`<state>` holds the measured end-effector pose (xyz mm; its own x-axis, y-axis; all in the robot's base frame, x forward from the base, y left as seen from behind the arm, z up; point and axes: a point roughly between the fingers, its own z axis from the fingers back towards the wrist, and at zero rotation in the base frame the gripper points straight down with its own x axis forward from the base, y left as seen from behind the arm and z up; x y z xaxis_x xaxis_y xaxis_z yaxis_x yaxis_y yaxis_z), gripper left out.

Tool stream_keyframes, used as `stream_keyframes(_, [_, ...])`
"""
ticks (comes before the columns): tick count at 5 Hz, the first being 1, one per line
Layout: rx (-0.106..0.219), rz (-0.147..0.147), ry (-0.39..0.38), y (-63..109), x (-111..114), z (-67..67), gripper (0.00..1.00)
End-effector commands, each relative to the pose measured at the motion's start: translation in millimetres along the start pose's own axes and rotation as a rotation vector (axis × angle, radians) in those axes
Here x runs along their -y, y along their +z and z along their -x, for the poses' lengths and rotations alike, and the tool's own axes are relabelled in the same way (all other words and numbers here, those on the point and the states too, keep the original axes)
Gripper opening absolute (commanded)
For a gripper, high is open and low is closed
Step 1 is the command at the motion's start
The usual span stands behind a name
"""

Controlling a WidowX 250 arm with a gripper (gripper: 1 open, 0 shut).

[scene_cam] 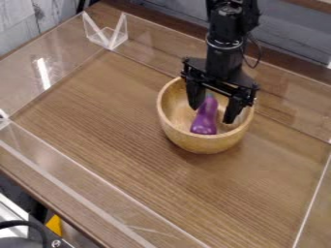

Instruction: Remove the purple eggplant from inside the brown bowl and put it on the table

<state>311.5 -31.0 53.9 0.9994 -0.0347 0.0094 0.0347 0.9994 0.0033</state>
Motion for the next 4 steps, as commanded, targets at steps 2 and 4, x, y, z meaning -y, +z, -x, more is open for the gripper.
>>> stream_keyframes(2, [0.029, -0.002, 0.013, 7.7, -1.9, -3.8, 0.0])
stream_keyframes(4, [0.023, 0.002, 0.027, 24.6, -4.4, -7.1, 0.0])
